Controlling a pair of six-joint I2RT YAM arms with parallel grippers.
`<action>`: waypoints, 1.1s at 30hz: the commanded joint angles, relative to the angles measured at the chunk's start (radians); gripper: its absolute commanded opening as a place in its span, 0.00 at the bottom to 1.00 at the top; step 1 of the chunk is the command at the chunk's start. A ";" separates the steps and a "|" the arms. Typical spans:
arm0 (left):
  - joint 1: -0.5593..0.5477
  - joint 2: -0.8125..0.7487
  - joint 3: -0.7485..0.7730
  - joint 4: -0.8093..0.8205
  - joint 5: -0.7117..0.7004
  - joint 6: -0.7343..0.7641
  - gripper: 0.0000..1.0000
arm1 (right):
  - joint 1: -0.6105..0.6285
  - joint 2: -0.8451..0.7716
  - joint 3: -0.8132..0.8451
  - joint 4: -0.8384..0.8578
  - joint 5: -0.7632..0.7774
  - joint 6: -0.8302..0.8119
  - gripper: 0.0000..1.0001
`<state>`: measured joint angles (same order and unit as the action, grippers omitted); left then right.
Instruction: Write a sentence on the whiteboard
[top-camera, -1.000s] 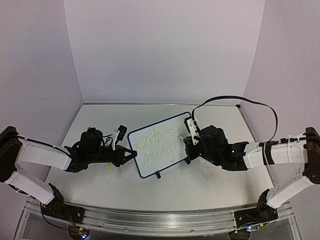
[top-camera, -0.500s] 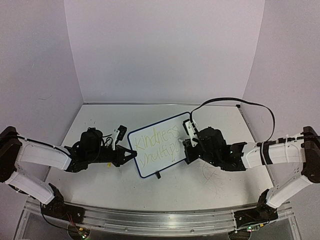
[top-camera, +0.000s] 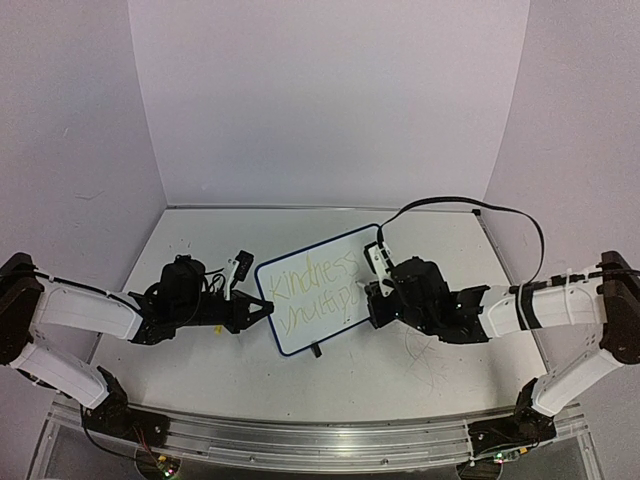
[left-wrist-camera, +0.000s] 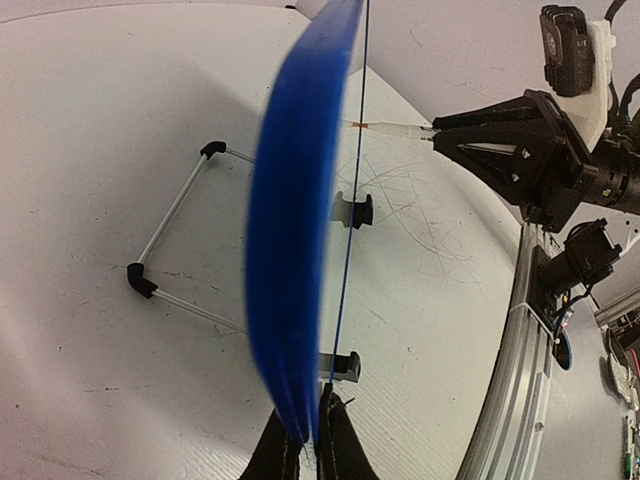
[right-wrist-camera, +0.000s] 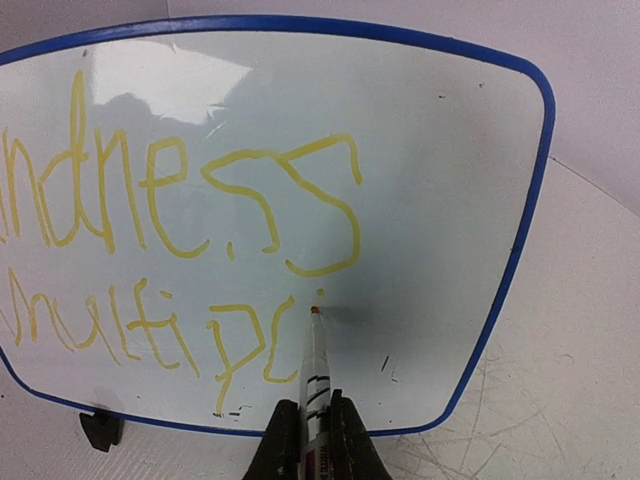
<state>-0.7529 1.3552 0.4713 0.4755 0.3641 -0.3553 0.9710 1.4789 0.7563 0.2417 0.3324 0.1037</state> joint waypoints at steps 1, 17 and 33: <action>0.005 -0.010 0.008 -0.074 -0.057 0.045 0.00 | -0.001 0.016 -0.010 -0.003 0.017 0.021 0.00; 0.004 -0.007 0.011 -0.075 -0.057 0.047 0.00 | 0.000 0.030 -0.056 -0.012 -0.019 0.060 0.00; 0.005 -0.003 0.015 -0.076 -0.053 0.049 0.00 | 0.006 0.030 -0.066 0.000 -0.019 0.066 0.00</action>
<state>-0.7528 1.3552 0.4713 0.4744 0.3627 -0.3563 0.9768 1.4979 0.6895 0.2241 0.3164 0.1589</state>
